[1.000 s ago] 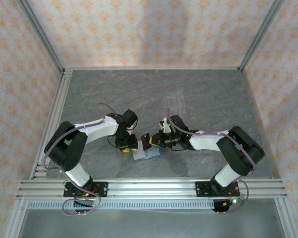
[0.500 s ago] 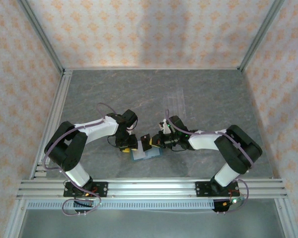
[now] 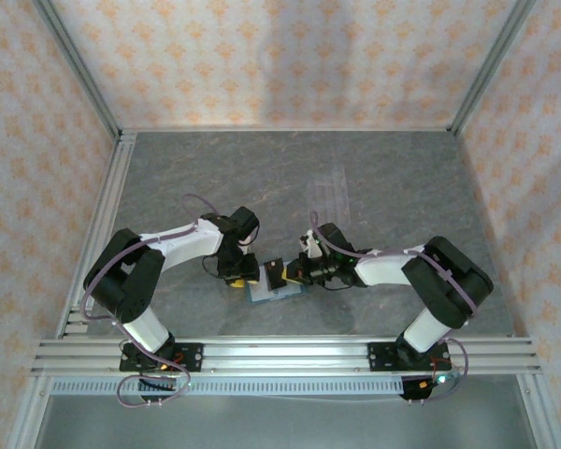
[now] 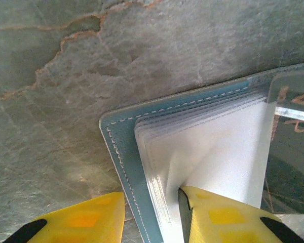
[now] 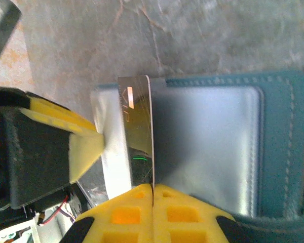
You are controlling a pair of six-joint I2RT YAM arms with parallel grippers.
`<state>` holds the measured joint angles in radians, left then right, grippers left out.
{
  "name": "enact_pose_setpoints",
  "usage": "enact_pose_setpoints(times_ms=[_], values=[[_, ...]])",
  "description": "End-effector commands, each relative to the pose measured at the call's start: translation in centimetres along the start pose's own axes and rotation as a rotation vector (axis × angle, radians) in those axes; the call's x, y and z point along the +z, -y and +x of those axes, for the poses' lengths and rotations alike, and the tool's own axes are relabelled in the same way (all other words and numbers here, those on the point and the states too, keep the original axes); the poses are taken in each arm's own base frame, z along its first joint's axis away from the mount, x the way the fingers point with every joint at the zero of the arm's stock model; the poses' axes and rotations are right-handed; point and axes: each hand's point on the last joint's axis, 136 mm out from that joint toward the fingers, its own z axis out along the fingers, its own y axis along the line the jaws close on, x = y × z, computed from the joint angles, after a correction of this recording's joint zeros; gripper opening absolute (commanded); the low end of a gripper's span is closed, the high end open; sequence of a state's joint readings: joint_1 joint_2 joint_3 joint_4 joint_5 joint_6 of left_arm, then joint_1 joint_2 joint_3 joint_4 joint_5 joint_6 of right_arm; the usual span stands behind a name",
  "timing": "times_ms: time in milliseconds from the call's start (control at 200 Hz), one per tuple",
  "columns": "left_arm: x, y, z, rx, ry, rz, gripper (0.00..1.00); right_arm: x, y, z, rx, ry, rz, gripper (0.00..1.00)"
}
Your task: Put the credit cards into the card holder
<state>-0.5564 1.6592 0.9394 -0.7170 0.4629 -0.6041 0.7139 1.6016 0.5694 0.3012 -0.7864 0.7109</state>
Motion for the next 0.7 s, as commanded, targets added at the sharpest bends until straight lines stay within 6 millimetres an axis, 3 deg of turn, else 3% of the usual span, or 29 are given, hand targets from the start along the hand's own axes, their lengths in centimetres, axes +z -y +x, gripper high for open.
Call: enact_pose_setpoints(times_ms=[0, 205, 480, 696], values=[[1.2, -2.2, 0.9, -0.023, -0.035, -0.096, 0.35, -0.3, 0.3, 1.3, -0.004, -0.018, -0.001, 0.0], [1.3, -2.1, 0.8, -0.025, -0.036, -0.09, 0.35, -0.3, 0.3, 1.8, -0.007, -0.032, 0.001, 0.0], [1.3, -2.1, 0.9, -0.03, -0.034, -0.084, 0.35, 0.9, -1.0, 0.8, -0.021, -0.027, -0.021, 0.0], [1.3, -1.9, 1.0, -0.033, -0.032, -0.069, 0.35, 2.9, -2.4, 0.8, -0.028, -0.029, -0.049, 0.0]])
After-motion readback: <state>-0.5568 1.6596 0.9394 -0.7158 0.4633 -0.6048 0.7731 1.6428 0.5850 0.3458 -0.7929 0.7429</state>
